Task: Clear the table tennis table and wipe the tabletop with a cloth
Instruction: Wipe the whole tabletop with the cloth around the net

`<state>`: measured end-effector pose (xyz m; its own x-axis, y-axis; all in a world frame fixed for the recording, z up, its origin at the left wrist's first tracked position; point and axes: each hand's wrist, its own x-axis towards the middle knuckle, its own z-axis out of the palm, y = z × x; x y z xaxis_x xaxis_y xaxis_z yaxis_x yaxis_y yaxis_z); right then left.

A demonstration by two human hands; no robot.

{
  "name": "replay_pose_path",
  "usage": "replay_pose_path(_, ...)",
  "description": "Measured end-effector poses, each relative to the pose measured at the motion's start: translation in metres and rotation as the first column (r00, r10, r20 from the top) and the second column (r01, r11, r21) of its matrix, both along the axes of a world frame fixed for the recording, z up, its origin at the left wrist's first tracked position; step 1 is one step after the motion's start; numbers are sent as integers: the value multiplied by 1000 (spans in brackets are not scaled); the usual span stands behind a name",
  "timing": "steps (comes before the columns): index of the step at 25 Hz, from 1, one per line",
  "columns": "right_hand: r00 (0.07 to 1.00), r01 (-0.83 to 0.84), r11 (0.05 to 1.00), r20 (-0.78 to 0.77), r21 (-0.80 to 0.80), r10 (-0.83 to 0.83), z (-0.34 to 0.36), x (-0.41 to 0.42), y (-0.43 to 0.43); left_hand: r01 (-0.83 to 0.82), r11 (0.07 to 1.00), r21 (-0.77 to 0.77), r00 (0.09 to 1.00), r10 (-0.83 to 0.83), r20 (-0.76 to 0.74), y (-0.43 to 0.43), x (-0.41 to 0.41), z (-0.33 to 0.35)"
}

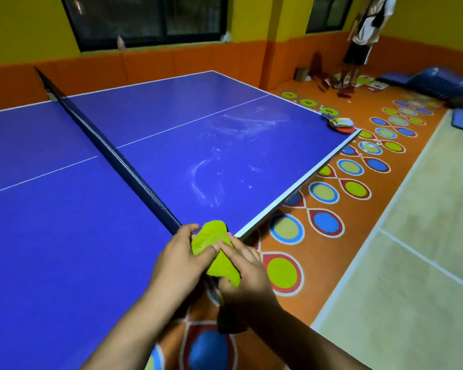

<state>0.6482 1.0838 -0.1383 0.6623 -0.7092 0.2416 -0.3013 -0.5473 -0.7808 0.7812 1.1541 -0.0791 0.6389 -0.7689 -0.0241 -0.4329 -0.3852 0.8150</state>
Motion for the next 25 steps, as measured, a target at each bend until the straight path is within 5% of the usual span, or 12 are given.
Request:
replay_pose_path(6, 998, -56, 989, -37, -137, 52, 5, -108, -126, 83, 990, -114, 940, -116, -320, -138, -97, 7)
replay_pose_path(8, 999, -53, 993, -14, -106, 52, 1, -149, -167, 120, 980, -156, 938, -164, -306, -175, -126, 2)
replay_pose_path(12, 976, 137, 979, 146, 152, -159, 2, -188, -240, 115, 977, -181, 937, -167, -306, -228, -163, 1)
replay_pose_path(17, 963, 59, 910, 218, 411, -161, 9, -180, -312, 117, 978, -172, 904, -177, -390, -277, -165, 1)
replay_pose_path(25, 987, 14, 984, 154, 177, -41, 42, -158, -415, 95, 971, -221, 781, -211, -588, -382, -150, -7)
